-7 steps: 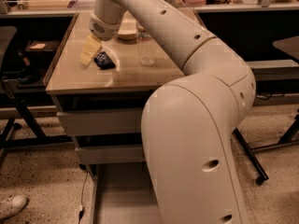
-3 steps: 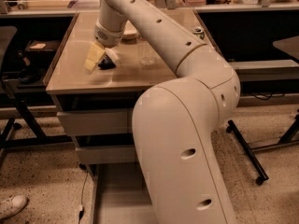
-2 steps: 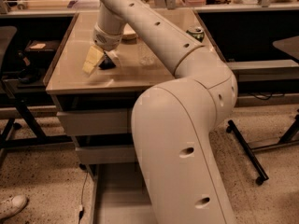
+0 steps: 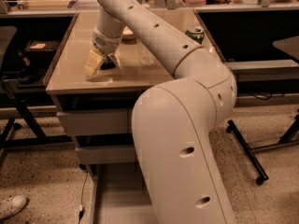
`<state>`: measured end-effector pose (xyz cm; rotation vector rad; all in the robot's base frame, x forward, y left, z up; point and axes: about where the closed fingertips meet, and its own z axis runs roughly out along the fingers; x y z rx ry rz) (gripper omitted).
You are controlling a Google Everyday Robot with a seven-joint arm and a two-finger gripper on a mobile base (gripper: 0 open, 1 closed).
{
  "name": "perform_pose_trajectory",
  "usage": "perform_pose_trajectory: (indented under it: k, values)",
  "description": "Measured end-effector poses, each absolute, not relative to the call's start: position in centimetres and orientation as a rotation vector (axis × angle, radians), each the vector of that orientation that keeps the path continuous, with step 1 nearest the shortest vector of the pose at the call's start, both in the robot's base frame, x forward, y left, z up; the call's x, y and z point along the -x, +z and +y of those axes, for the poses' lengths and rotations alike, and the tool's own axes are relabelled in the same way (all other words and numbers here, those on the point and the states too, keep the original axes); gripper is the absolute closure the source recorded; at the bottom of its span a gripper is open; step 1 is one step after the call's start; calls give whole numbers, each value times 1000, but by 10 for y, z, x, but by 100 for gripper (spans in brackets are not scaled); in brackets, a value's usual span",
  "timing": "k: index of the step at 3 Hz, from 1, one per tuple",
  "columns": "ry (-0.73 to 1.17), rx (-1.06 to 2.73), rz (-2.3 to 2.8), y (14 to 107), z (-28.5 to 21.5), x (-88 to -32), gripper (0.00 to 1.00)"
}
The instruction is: Place rxbar blueberry into bottom drawer
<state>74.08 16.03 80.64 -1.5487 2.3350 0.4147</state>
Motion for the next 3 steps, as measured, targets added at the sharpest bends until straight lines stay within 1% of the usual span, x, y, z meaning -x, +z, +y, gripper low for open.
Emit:
perform_pose_trajectory:
  k: [3]
  values:
    - [415, 1549, 2335, 806, 160, -741, 88]
